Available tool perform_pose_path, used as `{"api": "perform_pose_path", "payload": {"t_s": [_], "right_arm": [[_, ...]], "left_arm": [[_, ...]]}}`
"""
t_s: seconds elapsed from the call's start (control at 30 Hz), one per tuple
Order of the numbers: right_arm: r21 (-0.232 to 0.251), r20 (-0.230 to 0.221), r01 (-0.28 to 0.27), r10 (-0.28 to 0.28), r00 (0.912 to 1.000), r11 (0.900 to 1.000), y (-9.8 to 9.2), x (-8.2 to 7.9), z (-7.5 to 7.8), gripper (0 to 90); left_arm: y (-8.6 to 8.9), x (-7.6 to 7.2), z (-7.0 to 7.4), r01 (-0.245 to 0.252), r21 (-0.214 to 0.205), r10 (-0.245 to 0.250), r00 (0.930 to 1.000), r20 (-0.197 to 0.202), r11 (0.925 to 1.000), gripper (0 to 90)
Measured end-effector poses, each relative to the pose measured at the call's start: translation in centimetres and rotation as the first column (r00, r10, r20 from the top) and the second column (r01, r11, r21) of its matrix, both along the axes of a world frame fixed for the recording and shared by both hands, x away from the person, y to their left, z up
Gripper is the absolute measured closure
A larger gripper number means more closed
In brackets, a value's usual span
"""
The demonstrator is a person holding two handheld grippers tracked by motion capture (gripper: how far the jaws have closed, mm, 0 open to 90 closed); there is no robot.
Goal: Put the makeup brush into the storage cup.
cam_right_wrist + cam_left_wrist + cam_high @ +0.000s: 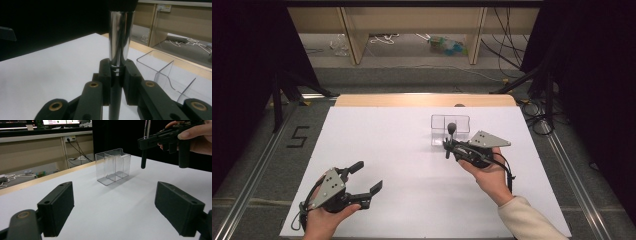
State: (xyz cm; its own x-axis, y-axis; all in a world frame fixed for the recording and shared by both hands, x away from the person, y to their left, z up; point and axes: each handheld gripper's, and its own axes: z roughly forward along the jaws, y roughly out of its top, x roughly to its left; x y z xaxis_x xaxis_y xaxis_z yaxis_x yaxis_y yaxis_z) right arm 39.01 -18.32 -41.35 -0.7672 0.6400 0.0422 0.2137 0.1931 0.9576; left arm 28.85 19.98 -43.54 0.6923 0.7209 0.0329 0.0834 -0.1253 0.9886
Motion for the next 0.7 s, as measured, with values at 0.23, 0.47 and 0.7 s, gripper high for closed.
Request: {"api": "perform_pose_path", "payload": {"t_s": [0.23,0.47,0.7], "right_arm": [[0.003,0.0,0.004,-0.004,1.0,1.0,-0.25,0.17,0.02,79.5],[-0.002,0.001,0.016,-0.016,0.9999,0.9999,-0.52,0.29,0.05,79.5],[0.003,0.003,0.029,-0.029,0.9996,0.9996,-0.75,0.45,0.06,79.5]], "left_arm": [[0.0,0.0,0.0,0.0,0.001,0.0,1.0,0.0,1.0,15.9],[0.0,0.0,0.01,-0.001,0.001,0.001,1.0,0.0,1.0,15.9],[0.0,0.0,0.02,0.0,0.001,0.0,1.0,0.002,1.0,15.9]]}}
